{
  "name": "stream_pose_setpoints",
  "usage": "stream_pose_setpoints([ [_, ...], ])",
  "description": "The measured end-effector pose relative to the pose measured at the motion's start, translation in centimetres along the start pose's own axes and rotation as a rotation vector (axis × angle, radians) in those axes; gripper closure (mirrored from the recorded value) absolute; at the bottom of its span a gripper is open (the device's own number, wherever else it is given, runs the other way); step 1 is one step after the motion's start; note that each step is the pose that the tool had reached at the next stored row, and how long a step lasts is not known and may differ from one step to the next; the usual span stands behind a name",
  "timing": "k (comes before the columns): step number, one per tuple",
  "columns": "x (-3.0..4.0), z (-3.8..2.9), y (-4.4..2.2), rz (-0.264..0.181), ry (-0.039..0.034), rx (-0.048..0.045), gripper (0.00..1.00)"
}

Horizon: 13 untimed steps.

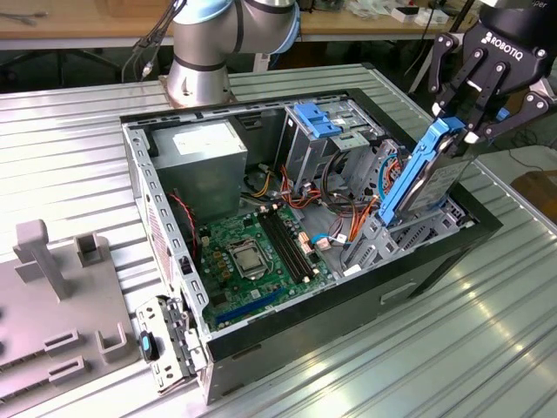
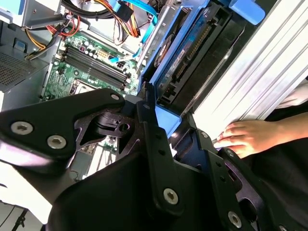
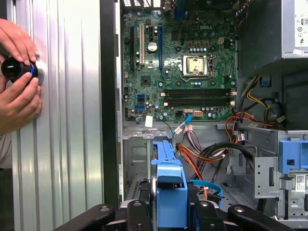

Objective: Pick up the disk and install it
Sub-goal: 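Insert the disk into the insertion slot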

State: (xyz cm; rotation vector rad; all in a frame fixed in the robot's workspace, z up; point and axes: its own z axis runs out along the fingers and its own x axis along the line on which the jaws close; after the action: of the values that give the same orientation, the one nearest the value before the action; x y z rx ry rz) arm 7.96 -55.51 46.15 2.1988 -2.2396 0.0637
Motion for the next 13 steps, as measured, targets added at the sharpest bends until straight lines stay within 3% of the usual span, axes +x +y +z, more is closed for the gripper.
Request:
stream_pose_setpoints([
  [13, -0.01, 0.43, 0.23, 0.0, 0.0, 0.0, 0.63],
])
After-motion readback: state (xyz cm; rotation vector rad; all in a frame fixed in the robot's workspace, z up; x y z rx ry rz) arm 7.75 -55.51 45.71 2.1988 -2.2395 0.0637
